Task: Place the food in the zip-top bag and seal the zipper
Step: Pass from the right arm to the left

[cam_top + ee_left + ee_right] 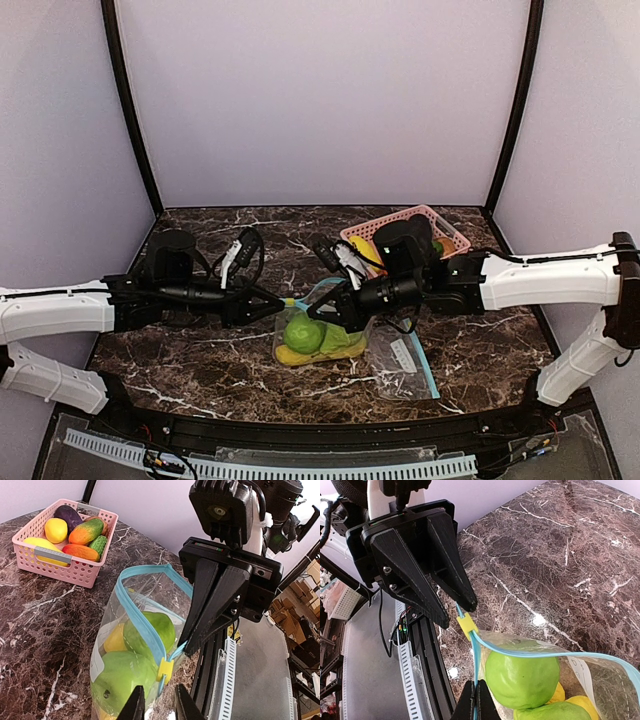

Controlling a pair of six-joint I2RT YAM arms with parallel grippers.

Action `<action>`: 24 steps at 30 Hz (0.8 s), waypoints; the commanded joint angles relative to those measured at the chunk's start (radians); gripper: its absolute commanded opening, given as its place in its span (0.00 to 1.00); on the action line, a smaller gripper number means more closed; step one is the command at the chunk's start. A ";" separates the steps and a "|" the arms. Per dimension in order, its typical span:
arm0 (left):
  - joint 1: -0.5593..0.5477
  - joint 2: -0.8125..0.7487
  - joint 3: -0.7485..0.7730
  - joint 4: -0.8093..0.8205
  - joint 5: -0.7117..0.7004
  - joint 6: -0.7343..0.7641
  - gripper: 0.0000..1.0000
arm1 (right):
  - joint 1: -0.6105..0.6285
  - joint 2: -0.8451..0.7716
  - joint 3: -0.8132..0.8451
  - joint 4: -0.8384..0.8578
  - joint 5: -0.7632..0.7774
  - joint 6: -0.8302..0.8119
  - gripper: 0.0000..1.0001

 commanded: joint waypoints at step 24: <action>0.003 -0.003 -0.039 0.074 0.101 -0.018 0.01 | -0.008 0.005 0.079 -0.080 0.024 -0.088 0.60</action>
